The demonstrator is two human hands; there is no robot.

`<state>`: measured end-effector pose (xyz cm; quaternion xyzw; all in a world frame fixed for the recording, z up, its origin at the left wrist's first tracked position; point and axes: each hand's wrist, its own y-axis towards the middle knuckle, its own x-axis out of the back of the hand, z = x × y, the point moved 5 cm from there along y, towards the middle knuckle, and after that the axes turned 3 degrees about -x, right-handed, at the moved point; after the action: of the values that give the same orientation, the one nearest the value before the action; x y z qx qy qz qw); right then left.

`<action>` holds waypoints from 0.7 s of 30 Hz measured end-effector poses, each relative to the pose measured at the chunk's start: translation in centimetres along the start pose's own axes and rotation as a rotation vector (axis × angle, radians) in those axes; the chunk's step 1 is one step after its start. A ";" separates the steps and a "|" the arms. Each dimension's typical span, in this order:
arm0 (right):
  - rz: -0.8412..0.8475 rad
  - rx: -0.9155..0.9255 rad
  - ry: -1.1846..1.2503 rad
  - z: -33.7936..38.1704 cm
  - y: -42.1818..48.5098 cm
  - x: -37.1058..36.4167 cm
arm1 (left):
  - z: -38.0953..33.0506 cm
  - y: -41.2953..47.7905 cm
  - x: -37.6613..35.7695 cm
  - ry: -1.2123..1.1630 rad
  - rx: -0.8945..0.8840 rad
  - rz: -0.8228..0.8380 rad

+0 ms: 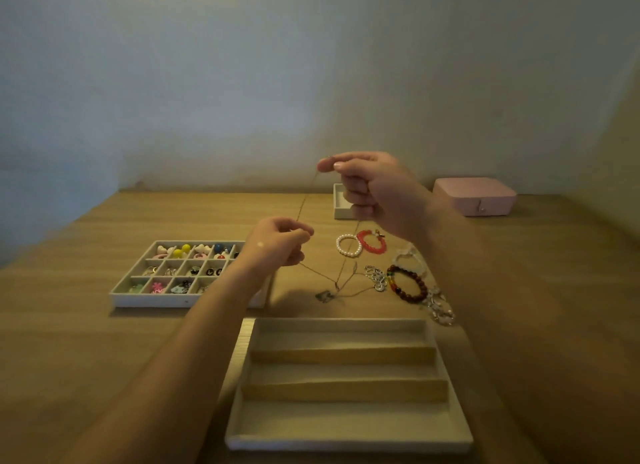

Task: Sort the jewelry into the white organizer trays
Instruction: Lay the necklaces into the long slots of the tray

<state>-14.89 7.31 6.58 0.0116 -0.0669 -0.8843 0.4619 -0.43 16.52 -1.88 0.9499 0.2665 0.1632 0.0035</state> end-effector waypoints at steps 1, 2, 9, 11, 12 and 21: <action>0.006 0.011 -0.059 1.0 0.0 -0.5 | -0.3 -0.3 -0.1 -0.015 -0.002 0.005; 0.010 0.024 -0.113 2.0 0.1 -1.1 | -0.7 -0.7 -0.1 -0.035 -0.006 0.012; 0.061 0.030 -0.265 6.2 -0.5 -3.8 | -2.5 -4.2 -1.3 -0.122 0.009 0.121; 0.061 0.015 -0.313 6.9 -1.0 -4.2 | -3.3 -5.2 -1.3 -0.192 -0.017 0.148; 0.068 -0.004 -0.337 7.0 -1.2 -4.3 | -3.9 -5.5 -1.2 -0.243 -0.047 0.152; 0.007 -0.123 -0.499 8.8 -3.4 -4.7 | -10.0 -7.6 1.4 -0.463 -0.215 -0.056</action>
<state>-15.68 14.07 14.64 -0.2352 -0.1247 -0.8606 0.4342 -6.26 22.89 7.31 0.9484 0.2657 -0.0313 0.1700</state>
